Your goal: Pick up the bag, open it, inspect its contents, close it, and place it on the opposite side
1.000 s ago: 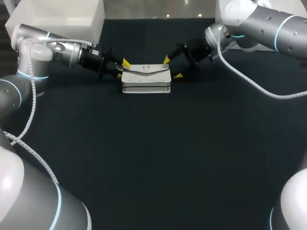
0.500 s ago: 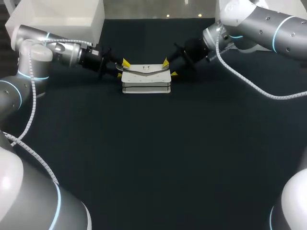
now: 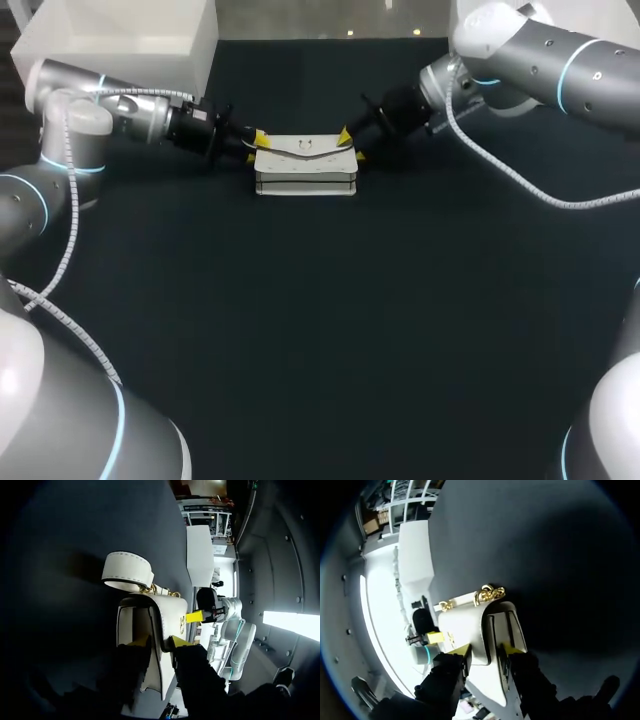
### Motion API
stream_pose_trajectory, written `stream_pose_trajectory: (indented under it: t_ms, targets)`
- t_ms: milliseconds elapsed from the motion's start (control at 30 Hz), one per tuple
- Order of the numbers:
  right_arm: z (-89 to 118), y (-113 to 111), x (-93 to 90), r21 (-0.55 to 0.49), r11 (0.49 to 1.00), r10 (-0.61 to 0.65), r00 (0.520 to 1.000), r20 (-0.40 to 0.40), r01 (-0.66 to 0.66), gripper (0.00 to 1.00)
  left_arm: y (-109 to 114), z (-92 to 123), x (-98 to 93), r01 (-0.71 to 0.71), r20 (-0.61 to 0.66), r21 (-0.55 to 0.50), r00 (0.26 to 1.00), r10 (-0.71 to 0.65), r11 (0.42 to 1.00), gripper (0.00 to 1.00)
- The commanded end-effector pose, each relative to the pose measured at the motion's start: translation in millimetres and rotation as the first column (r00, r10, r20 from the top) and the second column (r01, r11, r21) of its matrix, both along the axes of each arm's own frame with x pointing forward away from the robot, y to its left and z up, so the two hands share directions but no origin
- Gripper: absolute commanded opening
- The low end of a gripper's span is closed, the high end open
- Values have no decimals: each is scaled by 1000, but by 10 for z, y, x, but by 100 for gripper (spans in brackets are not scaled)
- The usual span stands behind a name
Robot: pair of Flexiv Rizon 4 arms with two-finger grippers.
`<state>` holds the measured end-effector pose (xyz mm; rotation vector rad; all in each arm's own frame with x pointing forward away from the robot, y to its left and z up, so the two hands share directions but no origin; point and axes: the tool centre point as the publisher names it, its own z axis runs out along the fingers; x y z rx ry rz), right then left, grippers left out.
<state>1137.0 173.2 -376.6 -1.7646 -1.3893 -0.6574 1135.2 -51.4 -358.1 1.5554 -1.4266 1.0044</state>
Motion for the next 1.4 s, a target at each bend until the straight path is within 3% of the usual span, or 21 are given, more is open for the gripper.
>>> stream_pose_trajectory:
  t_ms: [33,267,300,333,367,600,733,800,833,867,900,1167,1200,1233,1267,1300,1333,1400]
  targets:
    - [-29,-9,32,10,1000,4,1000,-1,-4,0,-17,-39,34,6,-5,-5,1000,-6,1000,0]
    - [19,-31,9,25,1000,-14,1000,15,13,0,0,3,-2,8,4,-1,1000,-8,1000,0]
    - [26,-34,4,26,1000,-15,1000,18,14,18,1,16,-10,10,9,-1,1000,-10,1000,13]
    - [27,-33,3,27,999,-16,1000,21,16,32,0,20,-13,11,10,-1,1000,-10,1000,33]
    - [29,-33,2,30,999,-20,1000,24,20,43,0,22,-13,11,12,-1,1000,-11,1000,45]
    - [5,-22,-6,42,999,-31,999,26,30,52,-19,-68,9,-2,0,-1,1000,2,1000,43]
    - [-13,-20,-11,45,998,-34,999,21,33,49,-17,-89,18,-8,-5,-1,1000,8,1000,35]
    - [-12,-26,-13,47,998,-37,999,20,36,43,-17,-87,24,-12,-5,0,1000,12,1000,16]
    - [-8,-29,-13,48,998,-38,999,20,37,36,-18,-83,27,-13,-5,2,1000,13,1000,3]
    - [-1,-30,-13,48,998,-39,999,21,38,21,-20,-79,29,-13,-4,3,1000,14,1000,0]
    - [8,-30,-13,48,998,-39,999,23,38,0,-23,-74,30,-13,-2,5,1000,13,1000,0]
    - [83,-37,-27,49,998,-38,999,39,36,0,-25,23,-13,-2,25,10,1000,2,1000,0]
    - [92,-36,-29,47,998,-35,999,42,33,0,-24,32,-20,-1,30,12,1000,1,1000,5]
    - [101,-34,-33,43,999,-33,998,44,31,0,-23,41,-27,-2,32,13,999,2,1000,36]
    - [112,-31,-39,40,999,-30,999,45,28,34,-15,56,-39,-3,34,13,999,2,1000,84]
    - [122,-31,-45,35,999,-28,998,49,26,70,-6,73,-52,-4,41,12,999,4,1000,100]
    - [135,-35,-53,23,999,-25,998,55,24,100,7,98,-73,-6,49,10,999,5,1000,100]
    - [161,-57,-74,17,999,-28,998,59,27,100,38,156,-118,-7,67,3,998,7,1000,100]
